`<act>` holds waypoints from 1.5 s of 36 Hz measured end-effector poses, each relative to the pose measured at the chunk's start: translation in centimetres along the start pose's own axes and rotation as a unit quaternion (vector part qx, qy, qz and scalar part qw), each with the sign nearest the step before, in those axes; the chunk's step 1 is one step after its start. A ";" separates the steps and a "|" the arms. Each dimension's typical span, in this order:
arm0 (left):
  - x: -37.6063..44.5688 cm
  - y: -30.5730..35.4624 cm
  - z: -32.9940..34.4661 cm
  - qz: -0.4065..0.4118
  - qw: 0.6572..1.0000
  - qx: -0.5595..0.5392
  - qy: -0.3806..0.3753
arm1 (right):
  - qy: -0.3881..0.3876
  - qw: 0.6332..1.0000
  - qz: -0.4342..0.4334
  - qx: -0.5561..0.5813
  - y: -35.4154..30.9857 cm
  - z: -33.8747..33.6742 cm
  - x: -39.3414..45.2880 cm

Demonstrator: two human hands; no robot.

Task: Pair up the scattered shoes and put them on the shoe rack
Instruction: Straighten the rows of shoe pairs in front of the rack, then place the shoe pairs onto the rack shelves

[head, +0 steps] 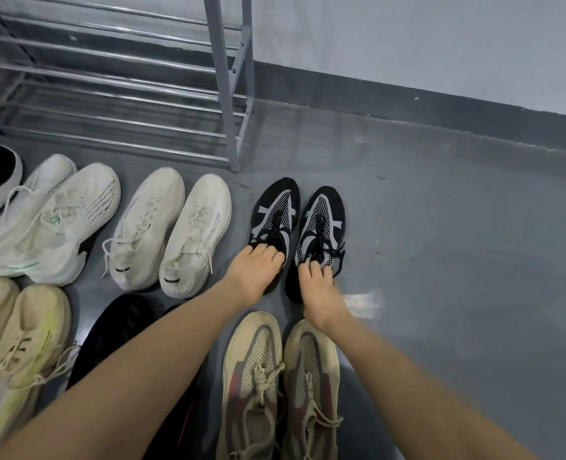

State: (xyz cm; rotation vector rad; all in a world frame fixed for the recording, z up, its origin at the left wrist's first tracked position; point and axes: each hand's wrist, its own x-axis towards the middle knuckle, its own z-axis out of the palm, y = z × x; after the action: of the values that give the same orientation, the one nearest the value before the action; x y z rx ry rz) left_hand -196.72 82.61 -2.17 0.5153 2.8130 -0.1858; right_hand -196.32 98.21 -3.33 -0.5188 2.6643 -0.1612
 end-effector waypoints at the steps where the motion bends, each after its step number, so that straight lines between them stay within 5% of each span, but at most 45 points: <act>1: 0.2 -0.1 0.0 0.005 1.000 -0.002 -0.003 | 0.002 1.000 -0.006 0.008 0.1 -0.1 0.2; 22: -2.4 -3.4 -6.6 -0.031 0.997 -0.062 0.036 | 0.004 0.992 -0.121 -0.030 -1.7 -8.1 -0.5; 35: -8.1 -10.6 -9.2 -0.088 0.991 -0.072 0.066 | -0.010 0.971 -0.230 -0.066 -9.8 -13.6 2.2; 44: -10.3 -16.8 -9.0 -0.077 0.993 -0.028 0.079 | -0.005 0.976 -0.218 -0.022 -15.9 -12.6 4.4; 54: -11.3 -20.1 -9.3 -0.113 0.991 -0.048 0.062 | 0.003 0.975 -0.200 -0.094 -19.6 -14.0 6.0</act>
State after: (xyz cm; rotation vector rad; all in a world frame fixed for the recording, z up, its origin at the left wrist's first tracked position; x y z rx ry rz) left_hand -196.18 61.86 11.55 0.1923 2.9793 -0.0641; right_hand -200.79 78.27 10.80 -1.1149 2.5630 -0.0262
